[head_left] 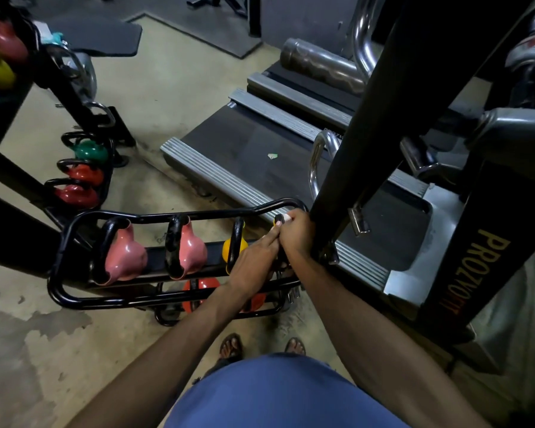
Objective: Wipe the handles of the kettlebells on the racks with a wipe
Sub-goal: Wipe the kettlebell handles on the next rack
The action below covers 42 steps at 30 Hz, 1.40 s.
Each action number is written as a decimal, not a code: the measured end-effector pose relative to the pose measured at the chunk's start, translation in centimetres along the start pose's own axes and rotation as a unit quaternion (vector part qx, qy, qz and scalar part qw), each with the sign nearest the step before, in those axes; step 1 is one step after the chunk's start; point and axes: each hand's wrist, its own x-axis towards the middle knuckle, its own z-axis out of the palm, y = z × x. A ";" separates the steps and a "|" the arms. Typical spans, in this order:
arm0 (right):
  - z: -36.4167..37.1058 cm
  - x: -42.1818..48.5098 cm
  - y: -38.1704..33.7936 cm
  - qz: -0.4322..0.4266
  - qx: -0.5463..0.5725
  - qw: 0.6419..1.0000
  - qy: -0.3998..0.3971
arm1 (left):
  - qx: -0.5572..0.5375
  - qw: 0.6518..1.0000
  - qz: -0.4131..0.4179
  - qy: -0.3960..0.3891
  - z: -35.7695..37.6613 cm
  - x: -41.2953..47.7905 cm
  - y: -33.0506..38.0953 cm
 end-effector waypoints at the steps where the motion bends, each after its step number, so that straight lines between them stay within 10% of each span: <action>1: -0.1 -0.3 0.3 0.014 0.019 1.000 0.005 | -0.006 1.000 -0.001 0.004 -0.1 -0.1 0.0; 7: 0.1 0.0 -0.1 0.064 0.060 0.996 0.009 | -0.012 1.000 -0.001 0.009 -1.1 -0.3 0.4; 12: -0.6 1.5 -1.9 -0.119 -0.136 0.982 -0.051 | -0.086 0.996 0.021 0.030 -0.8 -0.3 0.7; 18: -2.3 2.9 -4.8 -0.335 -0.435 0.809 -0.211 | -0.249 0.957 -0.100 0.110 -0.7 -1.2 -0.1; 27: -3.6 0.9 -4.2 -0.532 -0.586 0.565 -0.233 | -0.283 0.921 -0.156 0.219 -4.4 0.8 -2.6; 37: -1.3 1.1 -8.2 -0.434 -0.622 0.587 -0.284 | -0.176 0.953 -0.081 0.233 -3.2 -3.7 -0.3; 42: -1.7 1.2 -9.3 -0.415 -0.628 0.590 -0.293 | 0.027 0.991 0.117 0.053 1.7 -5.5 -0.4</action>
